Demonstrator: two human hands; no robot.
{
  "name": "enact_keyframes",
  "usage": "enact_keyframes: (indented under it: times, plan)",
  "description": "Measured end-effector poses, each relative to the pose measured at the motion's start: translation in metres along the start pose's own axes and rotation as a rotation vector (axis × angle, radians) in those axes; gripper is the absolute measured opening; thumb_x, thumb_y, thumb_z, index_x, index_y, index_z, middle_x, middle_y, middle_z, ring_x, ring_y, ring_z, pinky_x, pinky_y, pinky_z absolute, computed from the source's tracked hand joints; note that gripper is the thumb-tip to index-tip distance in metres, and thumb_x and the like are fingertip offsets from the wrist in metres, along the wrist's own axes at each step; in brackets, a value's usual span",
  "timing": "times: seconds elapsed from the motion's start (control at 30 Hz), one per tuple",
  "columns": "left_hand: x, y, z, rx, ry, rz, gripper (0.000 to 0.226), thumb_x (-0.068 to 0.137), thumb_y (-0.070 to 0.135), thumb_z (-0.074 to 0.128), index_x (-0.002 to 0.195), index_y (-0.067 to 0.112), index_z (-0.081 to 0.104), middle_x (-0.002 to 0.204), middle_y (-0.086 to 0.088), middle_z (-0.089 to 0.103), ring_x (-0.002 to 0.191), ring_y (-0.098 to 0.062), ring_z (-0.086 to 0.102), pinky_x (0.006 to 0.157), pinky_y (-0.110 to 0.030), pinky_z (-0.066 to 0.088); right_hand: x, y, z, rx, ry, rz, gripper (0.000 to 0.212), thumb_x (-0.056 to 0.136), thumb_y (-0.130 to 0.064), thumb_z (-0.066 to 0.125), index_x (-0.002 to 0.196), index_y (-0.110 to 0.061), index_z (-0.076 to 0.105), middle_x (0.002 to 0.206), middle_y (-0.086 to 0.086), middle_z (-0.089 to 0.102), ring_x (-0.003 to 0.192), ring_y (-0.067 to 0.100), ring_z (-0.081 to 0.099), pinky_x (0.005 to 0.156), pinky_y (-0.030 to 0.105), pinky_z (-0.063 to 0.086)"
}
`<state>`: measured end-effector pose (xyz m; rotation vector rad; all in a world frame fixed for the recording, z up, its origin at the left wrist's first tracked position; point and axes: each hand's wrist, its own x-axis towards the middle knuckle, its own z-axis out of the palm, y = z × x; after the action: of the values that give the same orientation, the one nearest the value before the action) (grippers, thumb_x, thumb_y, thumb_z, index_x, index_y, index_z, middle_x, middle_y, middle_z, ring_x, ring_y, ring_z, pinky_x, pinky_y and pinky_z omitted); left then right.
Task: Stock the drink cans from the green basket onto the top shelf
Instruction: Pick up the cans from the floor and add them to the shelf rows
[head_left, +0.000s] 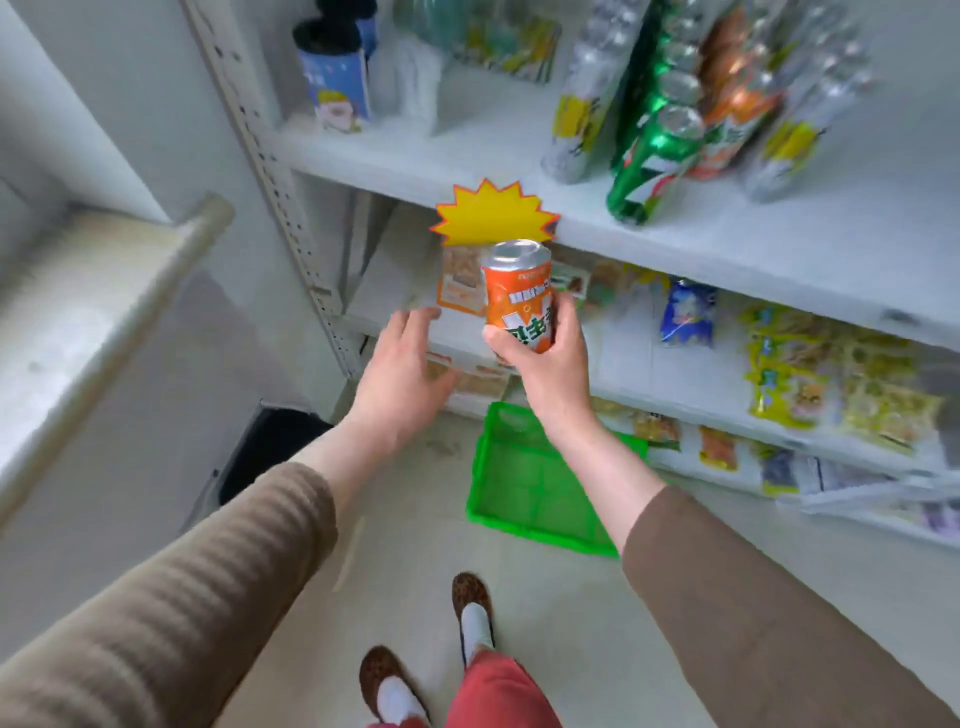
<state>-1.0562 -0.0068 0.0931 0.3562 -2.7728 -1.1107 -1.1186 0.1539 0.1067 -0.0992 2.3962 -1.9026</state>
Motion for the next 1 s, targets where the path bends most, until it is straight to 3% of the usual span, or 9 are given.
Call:
enact_keyframes:
  times: [0.1, 0.23, 0.37, 0.43, 0.57, 0.67, 0.77, 0.87, 1.0]
  plan:
    - [0.004, 0.053, -0.016, -0.003, 0.007, 0.092, 0.066, 0.081, 0.025, 0.072, 0.139, 0.015, 0.041, 0.13, -0.006, 0.045, 0.12, -0.028, 0.048, 0.101, -0.037, 0.04, -0.002, -0.04, -0.042, -0.007, 0.066, -0.056, 0.058, 0.067, -0.041, 0.088, 0.115, -0.033, 0.058, 0.102, -0.011, 0.073, 0.091, 0.013, 0.071, 0.085, 0.052, 0.059]
    - [0.011, 0.113, -0.013, 0.01, -0.013, 0.194, 0.066, 0.08, 0.026, 0.073, 0.138, 0.016, 0.042, 0.134, -0.005, 0.044, 0.126, -0.025, 0.042, 0.1, -0.036, 0.038, 0.004, -0.068, -0.098, -0.082, 0.145, -0.123, 0.069, 0.064, -0.055, 0.087, 0.124, -0.039, 0.055, 0.114, -0.009, 0.07, 0.103, 0.014, 0.068, 0.089, 0.047, 0.057]
    - [0.024, 0.162, 0.015, 0.001, -0.051, 0.3, 0.063, 0.079, 0.023, 0.074, 0.135, 0.016, 0.046, 0.13, -0.006, 0.048, 0.123, -0.026, 0.045, 0.102, -0.042, 0.04, 0.018, -0.076, -0.161, -0.153, 0.215, -0.134, 0.068, 0.065, -0.049, 0.09, 0.117, -0.033, 0.049, 0.109, -0.009, 0.064, 0.097, 0.012, 0.064, 0.081, 0.039, 0.055]
    - [0.032, 0.184, 0.035, 0.014, -0.073, 0.311, 0.062, 0.079, 0.025, 0.073, 0.134, 0.018, 0.045, 0.13, -0.004, 0.048, 0.124, -0.025, 0.045, 0.102, -0.04, 0.04, 0.031, -0.073, -0.192, -0.193, 0.215, -0.142, 0.072, 0.063, -0.052, 0.09, 0.118, -0.034, 0.046, 0.113, -0.005, 0.061, 0.102, 0.016, 0.062, 0.085, 0.04, 0.054]
    - [0.052, 0.227, 0.074, 0.043, -0.106, 0.286, 0.067, 0.082, 0.029, 0.072, 0.139, 0.021, 0.039, 0.137, -0.001, 0.044, 0.131, -0.023, 0.041, 0.105, -0.038, 0.038, 0.065, -0.064, -0.247, -0.297, 0.144, -0.14, 0.077, 0.066, -0.043, 0.092, 0.126, -0.033, 0.045, 0.112, -0.005, 0.049, 0.112, 0.019, 0.053, 0.092, 0.035, 0.048]
    - [0.068, 0.249, 0.092, 0.06, -0.13, 0.251, 0.067, 0.084, 0.029, 0.07, 0.141, 0.023, 0.036, 0.141, 0.0, 0.04, 0.134, -0.022, 0.038, 0.106, -0.039, 0.038, 0.098, -0.061, -0.275, -0.321, 0.12, -0.15, 0.077, 0.068, -0.037, 0.091, 0.128, -0.03, 0.045, 0.115, -0.003, 0.048, 0.118, 0.022, 0.051, 0.098, 0.039, 0.048]
    - [0.079, 0.264, 0.107, 0.075, -0.12, 0.217, 0.067, 0.085, 0.03, 0.07, 0.142, 0.024, 0.035, 0.143, 0.0, 0.038, 0.134, -0.023, 0.037, 0.106, -0.038, 0.038, 0.136, -0.061, -0.292, -0.343, 0.052, -0.165, 0.073, 0.071, -0.031, 0.089, 0.131, -0.033, 0.049, 0.107, -0.016, 0.047, 0.121, 0.023, 0.05, 0.102, 0.039, 0.047]
    - [0.086, 0.27, 0.116, 0.09, -0.114, 0.187, 0.067, 0.085, 0.03, 0.07, 0.142, 0.024, 0.035, 0.144, 0.001, 0.038, 0.133, -0.022, 0.039, 0.104, -0.037, 0.039, 0.165, -0.057, -0.292, -0.404, -0.015, -0.244, 0.073, 0.071, -0.027, 0.088, 0.134, -0.032, 0.052, 0.125, -0.008, 0.053, 0.126, 0.021, 0.048, 0.106, 0.041, 0.045]
    - [0.098, 0.271, 0.121, 0.13, -0.075, 0.159, 0.066, 0.086, 0.03, 0.069, 0.142, 0.023, 0.035, 0.143, 0.001, 0.039, 0.132, -0.022, 0.04, 0.101, -0.038, 0.041, 0.193, -0.056, -0.28, -0.517, -0.12, -0.32, 0.074, 0.078, -0.021, 0.085, 0.142, -0.027, 0.05, 0.138, -0.001, 0.046, 0.127, 0.02, 0.05, 0.106, 0.037, 0.045]
